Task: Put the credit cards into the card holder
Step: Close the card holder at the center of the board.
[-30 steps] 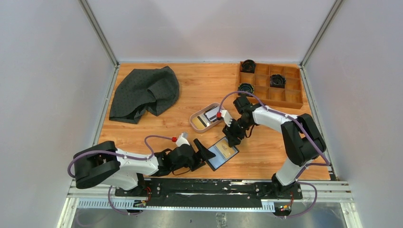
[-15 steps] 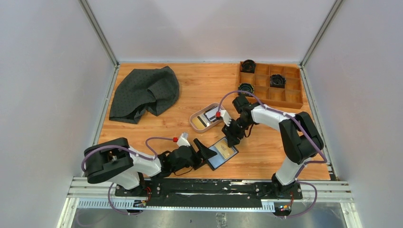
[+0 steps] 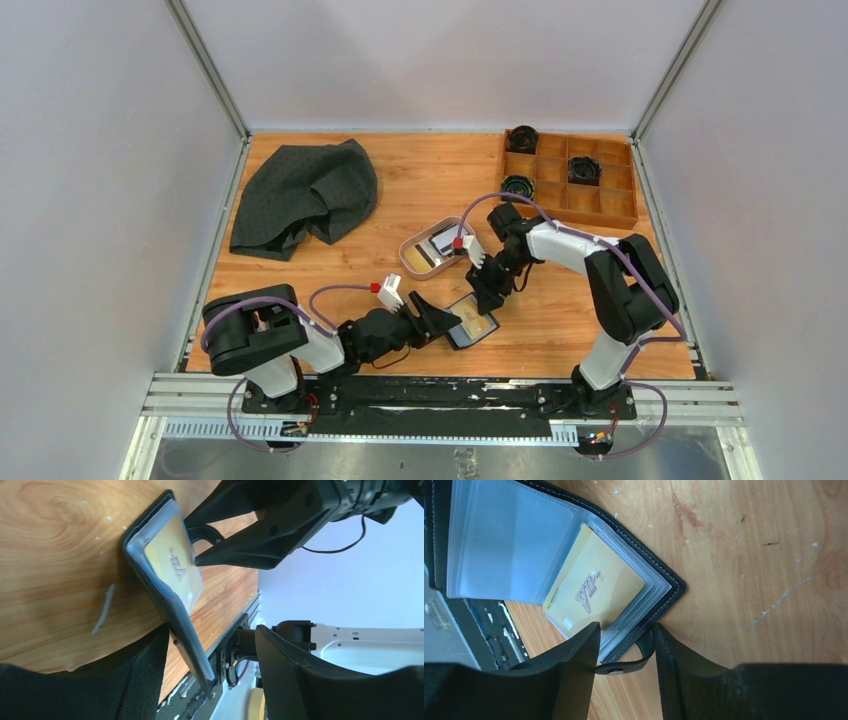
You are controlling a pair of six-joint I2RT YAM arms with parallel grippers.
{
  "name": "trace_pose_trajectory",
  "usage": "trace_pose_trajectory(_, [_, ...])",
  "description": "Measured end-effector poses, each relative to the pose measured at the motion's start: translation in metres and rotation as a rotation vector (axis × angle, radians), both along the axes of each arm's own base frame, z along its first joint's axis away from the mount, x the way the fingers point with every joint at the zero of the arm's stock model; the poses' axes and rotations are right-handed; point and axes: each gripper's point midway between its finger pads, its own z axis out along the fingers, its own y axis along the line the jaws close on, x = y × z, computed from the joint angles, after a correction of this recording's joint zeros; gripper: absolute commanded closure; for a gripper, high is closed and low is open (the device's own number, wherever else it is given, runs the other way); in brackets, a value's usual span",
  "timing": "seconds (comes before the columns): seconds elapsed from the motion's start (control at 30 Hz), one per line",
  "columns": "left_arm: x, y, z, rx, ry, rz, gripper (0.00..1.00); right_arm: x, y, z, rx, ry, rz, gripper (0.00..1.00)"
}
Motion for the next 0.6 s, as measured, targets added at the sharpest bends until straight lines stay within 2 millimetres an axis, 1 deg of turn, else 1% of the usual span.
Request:
trace_pose_trajectory(0.2, [0.001,-0.011,0.015,-0.004,-0.068,-0.037,0.26,-0.006,0.003,0.005,0.029,0.044,-0.001,0.51])
trace_pose_trajectory(0.37, [0.004,-0.020,0.028,0.000,-0.123,-0.064,0.24,-0.005,0.003,0.013,0.080,0.083,-0.028,0.50])
trace_pose_trajectory(0.47, [0.007,-0.023,0.028,0.004,-0.136,-0.079,0.26,-0.004,0.003,0.015,0.101,0.103,-0.045,0.49])
trace_pose_trajectory(0.6, [0.011,-0.025,0.016,0.021,-0.126,-0.093,0.28,-0.004,0.004,0.020,0.126,0.123,-0.059,0.49])
